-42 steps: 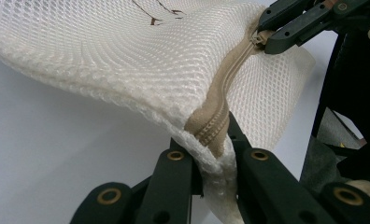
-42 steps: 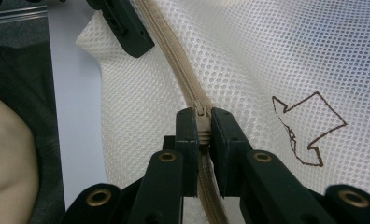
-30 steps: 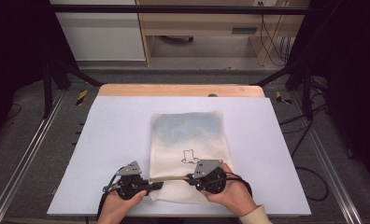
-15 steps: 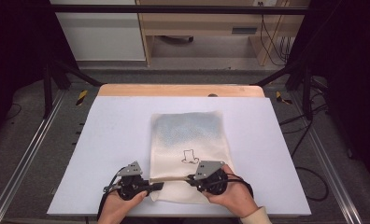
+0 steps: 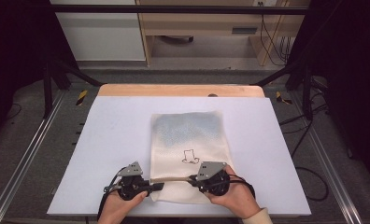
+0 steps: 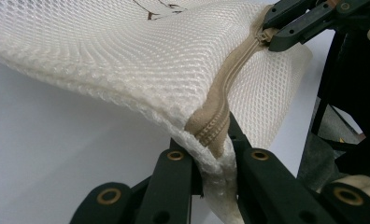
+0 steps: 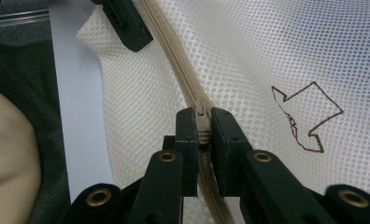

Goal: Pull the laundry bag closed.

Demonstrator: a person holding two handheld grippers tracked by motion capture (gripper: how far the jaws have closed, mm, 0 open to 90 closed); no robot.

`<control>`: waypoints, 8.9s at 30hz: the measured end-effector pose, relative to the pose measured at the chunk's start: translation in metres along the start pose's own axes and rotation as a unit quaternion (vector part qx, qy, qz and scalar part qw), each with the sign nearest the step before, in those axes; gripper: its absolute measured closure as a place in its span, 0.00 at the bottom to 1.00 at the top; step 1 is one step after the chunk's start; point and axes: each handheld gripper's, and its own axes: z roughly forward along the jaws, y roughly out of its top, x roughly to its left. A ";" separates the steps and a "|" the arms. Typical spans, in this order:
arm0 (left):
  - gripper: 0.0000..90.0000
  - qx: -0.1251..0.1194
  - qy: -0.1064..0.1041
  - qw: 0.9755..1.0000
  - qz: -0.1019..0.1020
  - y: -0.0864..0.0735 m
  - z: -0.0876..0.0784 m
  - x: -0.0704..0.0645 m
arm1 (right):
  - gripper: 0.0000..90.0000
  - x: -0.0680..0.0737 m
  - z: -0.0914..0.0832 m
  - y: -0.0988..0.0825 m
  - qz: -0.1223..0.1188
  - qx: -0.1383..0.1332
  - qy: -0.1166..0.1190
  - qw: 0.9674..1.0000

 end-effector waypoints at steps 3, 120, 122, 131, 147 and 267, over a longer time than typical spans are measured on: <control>0.94 0.000 0.000 1.000 0.001 0.000 0.000 0.000 | 0.91 -0.001 -0.001 -0.001 0.002 0.001 0.000 1.000; 0.94 0.000 0.010 1.000 0.013 0.000 0.001 -0.003 | 0.91 -0.007 -0.029 -0.032 0.031 -0.003 -0.036 0.999; 0.94 0.000 0.010 1.000 0.013 0.000 0.001 -0.003 | 0.91 -0.007 -0.029 -0.033 0.032 -0.002 -0.037 0.999; 0.94 0.000 0.011 1.000 0.013 0.000 0.000 -0.002 | 0.91 -0.008 -0.032 -0.036 0.034 -0.002 -0.040 0.999; 0.94 0.000 0.011 1.000 0.014 0.000 0.000 -0.002 | 0.91 -0.010 -0.040 -0.044 0.043 -0.001 -0.049 0.998; 0.94 0.001 0.018 1.000 0.014 0.001 -0.002 0.000 | 0.91 -0.022 -0.071 -0.085 0.087 0.007 -0.082 0.993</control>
